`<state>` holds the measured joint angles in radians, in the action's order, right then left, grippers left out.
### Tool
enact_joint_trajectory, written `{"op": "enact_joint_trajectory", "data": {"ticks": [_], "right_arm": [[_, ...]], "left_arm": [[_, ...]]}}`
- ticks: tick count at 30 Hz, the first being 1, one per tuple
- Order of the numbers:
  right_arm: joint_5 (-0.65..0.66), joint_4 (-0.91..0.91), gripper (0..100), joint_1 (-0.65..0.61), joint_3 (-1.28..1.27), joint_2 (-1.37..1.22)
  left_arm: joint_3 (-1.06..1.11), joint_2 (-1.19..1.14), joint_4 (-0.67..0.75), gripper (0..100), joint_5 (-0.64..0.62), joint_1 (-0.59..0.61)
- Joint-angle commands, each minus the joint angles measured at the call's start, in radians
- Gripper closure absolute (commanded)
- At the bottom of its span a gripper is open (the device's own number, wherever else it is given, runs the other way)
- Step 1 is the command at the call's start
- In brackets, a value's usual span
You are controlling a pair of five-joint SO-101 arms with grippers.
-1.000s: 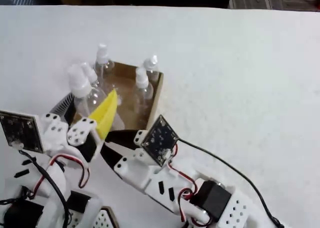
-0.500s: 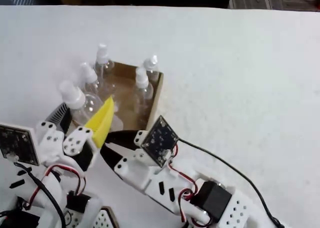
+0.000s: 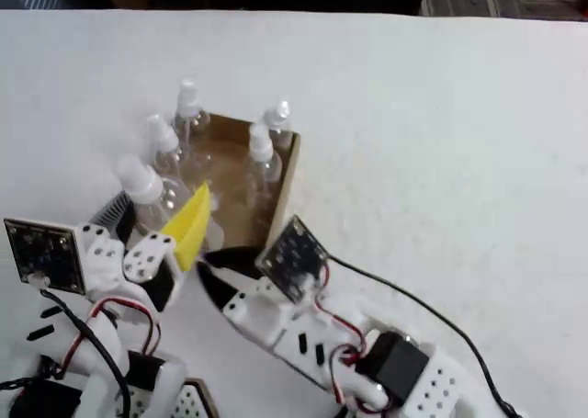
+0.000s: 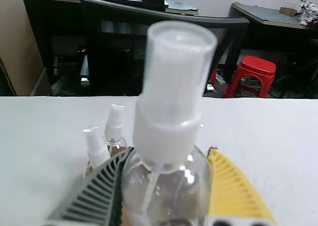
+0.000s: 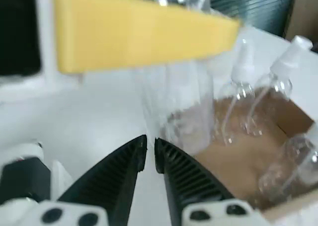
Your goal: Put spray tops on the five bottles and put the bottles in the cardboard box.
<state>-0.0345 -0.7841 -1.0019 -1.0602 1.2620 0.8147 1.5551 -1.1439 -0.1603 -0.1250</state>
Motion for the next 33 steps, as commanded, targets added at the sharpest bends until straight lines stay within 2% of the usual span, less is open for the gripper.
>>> {"op": "enact_joint_trajectory", "data": {"ticks": [1, 4, 8, 14, 20, 24, 29, 33], "right_arm": [[0.008, -0.137, 98.2, 0.061, 0.006, 0.038], [0.008, -0.206, 98.2, 0.153, 0.005, 0.085], [0.008, -0.209, 98.2, 0.243, -0.077, 0.156], [0.008, -0.15, 98.2, 0.248, -0.206, 0.269], [0.008, -0.147, 98.2, 0.248, -0.215, 0.3], [0.008, -0.147, 98.2, 0.248, -0.215, 0.3], [0.008, -0.147, 98.2, 0.245, -0.215, 0.3], [0.008, -0.147, 98.2, 0.245, -0.215, 0.3]], "left_arm": [[0.129, -0.007, 0.189, 98, 0.064, 0.094], [0.269, -0.007, 0.338, 98, 0.074, 0.122], [0.396, -0.007, 0.477, 98, 0.074, 0.113], [0.514, -0.007, 0.592, 98, 0.075, 0.076], [0.586, -0.007, 0.626, 98, 0.077, 0.065], [0.637, -0.015, 0.706, 98, 0.077, 0.065], [0.578, -0.193, 0.726, 98, 0.075, 0.042], [0.529, -0.389, 0.83, 98, 0.071, 0.039]]}}
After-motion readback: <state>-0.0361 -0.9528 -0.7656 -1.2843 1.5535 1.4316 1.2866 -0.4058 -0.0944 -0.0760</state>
